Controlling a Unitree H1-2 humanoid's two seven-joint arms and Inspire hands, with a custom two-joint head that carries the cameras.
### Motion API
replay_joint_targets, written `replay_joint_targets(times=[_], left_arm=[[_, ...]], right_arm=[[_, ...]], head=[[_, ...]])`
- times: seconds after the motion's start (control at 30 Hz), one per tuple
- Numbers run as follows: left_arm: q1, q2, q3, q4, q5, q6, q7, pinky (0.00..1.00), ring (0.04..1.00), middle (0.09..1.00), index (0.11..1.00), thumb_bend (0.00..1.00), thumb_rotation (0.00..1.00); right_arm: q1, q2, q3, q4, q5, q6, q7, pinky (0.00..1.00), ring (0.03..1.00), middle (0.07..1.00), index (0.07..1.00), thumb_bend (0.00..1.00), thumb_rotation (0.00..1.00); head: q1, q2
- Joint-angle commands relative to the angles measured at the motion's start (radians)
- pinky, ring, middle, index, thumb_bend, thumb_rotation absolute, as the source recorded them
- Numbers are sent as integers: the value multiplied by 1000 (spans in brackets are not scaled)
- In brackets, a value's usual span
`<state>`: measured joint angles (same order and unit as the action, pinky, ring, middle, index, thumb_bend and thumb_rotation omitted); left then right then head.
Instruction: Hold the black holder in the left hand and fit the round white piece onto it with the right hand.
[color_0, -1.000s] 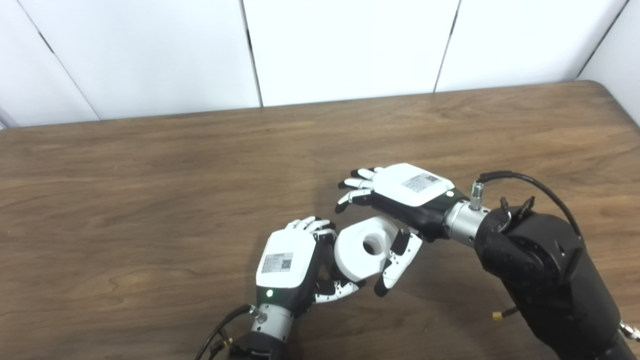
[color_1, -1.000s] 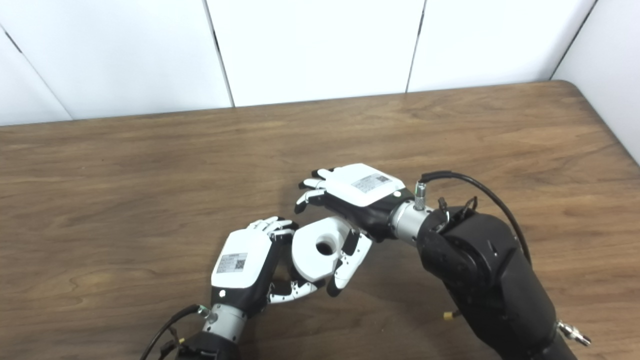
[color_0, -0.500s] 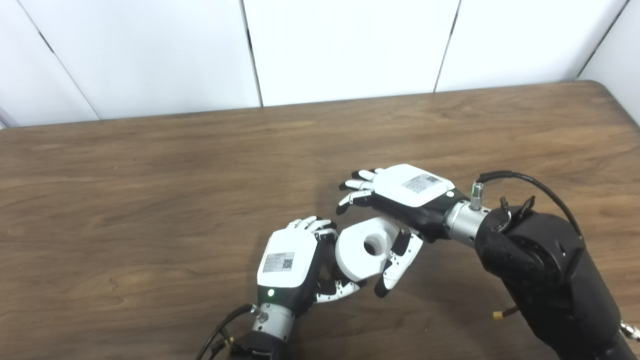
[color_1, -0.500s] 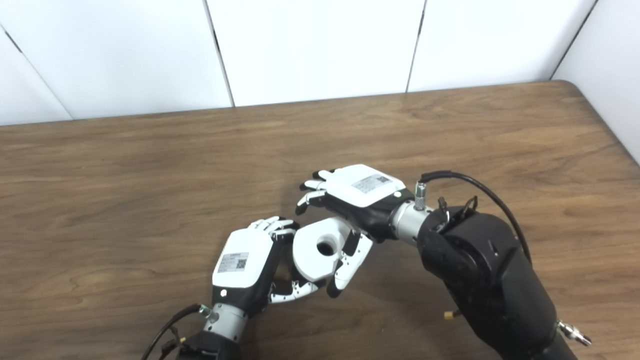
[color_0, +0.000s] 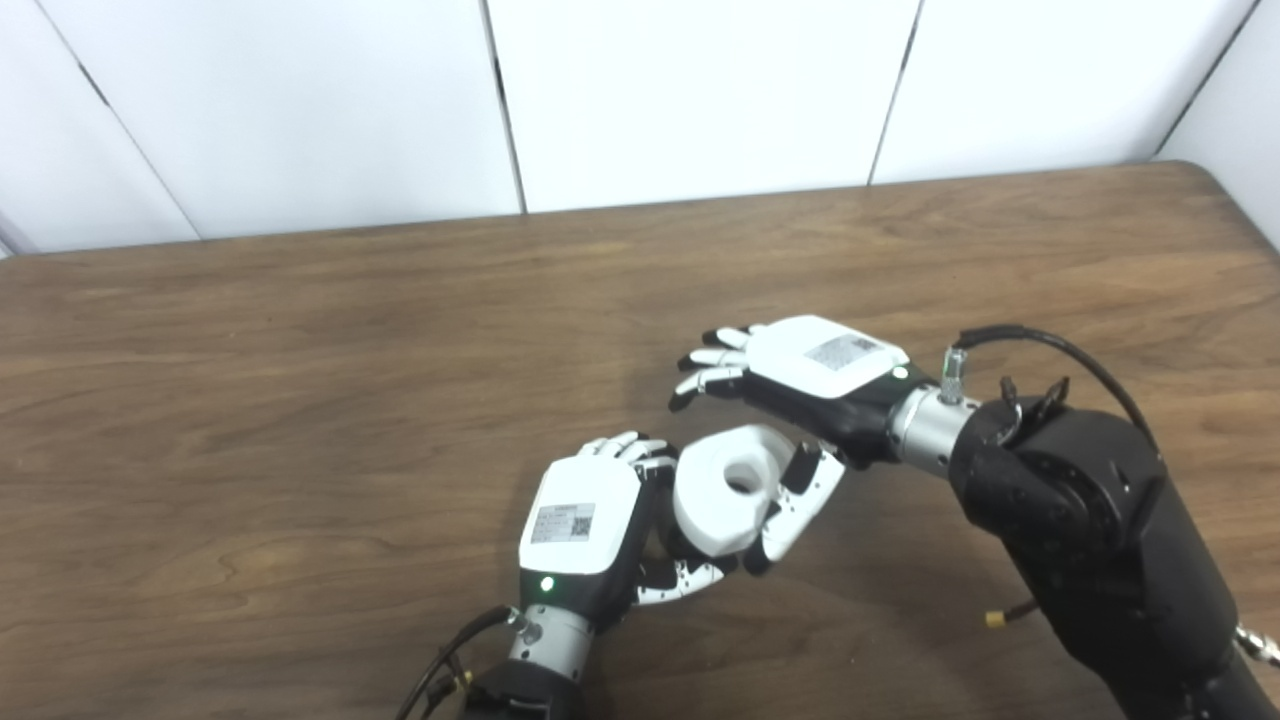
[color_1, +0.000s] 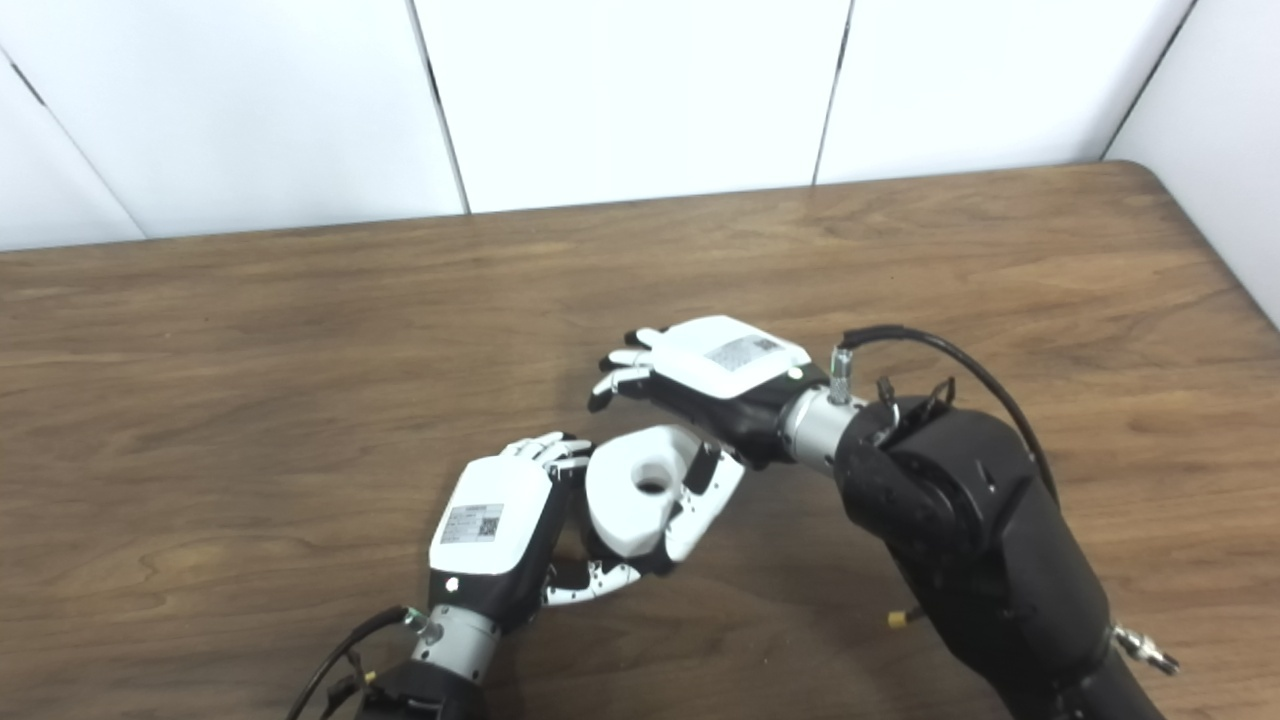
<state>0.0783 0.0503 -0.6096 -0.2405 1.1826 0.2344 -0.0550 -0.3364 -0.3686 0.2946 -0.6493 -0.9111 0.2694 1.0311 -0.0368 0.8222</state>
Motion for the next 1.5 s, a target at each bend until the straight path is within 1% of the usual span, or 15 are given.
replay_joint_targets(times=[0.0,0.23,0.63,0.77,0.83,0.97,1.1,1.17,1.23,1.3,1.47], left_arm=[[16,-17,-38,72,12,0,-48,836,846,774,489,518,52],[14,-20,-41,73,7,3,-56,840,851,775,489,517,52],[4,-19,-46,87,7,4,-53,841,853,772,489,518,52],[3,-21,-47,91,3,5,-47,837,852,768,489,518,52],[1,-21,-47,91,3,6,-48,840,856,770,489,518,52],[-1,-21,-47,94,-2,8,-48,843,858,773,489,518,52],[-7,-19,-48,100,-3,9,-46,845,858,776,489,517,53],[-8,-19,-48,103,-6,9,-43,843,857,775,489,517,53],[-8,-18,-48,103,-7,9,-42,843,855,774,489,517,53],[-9,-17,-46,103,-9,10,-45,844,856,775,489,516,53],[-10,-11,-44,104,-7,12,-48,841,854,775,489,517,54]], right_arm=[[-52,-9,-14,-12,11,5,4,1000,1000,941,830,1000,453],[-90,-12,-18,-9,23,7,15,1000,1000,937,826,1000,463],[-115,-28,-35,-22,49,21,37,1000,1000,943,828,1000,456],[-141,-43,-43,-45,72,55,81,1000,1000,950,835,1000,457],[-159,-55,-43,-56,86,73,109,1000,1000,954,845,1000,472],[-221,-85,-43,-86,110,141,188,1000,1000,959,865,1000,506],[-273,-110,-35,-95,135,192,224,996,1000,965,878,1000,526],[-289,-115,-43,-98,148,198,229,983,1000,964,878,1000,530],[-298,-112,-60,-102,152,199,231,951,1000,958,867,1000,520],[-304,-107,-71,-102,152,200,234,942,1000,958,865,1000,512],[-321,-107,-85,-101,169,200,237,947,1000,963,869,1000,502]], head=[[0,0],[5,0],[7,-3],[9,-4],[10,-5],[12,-4],[13,-5],[13,-5],[13,-5],[16,-5],[19,-6]])
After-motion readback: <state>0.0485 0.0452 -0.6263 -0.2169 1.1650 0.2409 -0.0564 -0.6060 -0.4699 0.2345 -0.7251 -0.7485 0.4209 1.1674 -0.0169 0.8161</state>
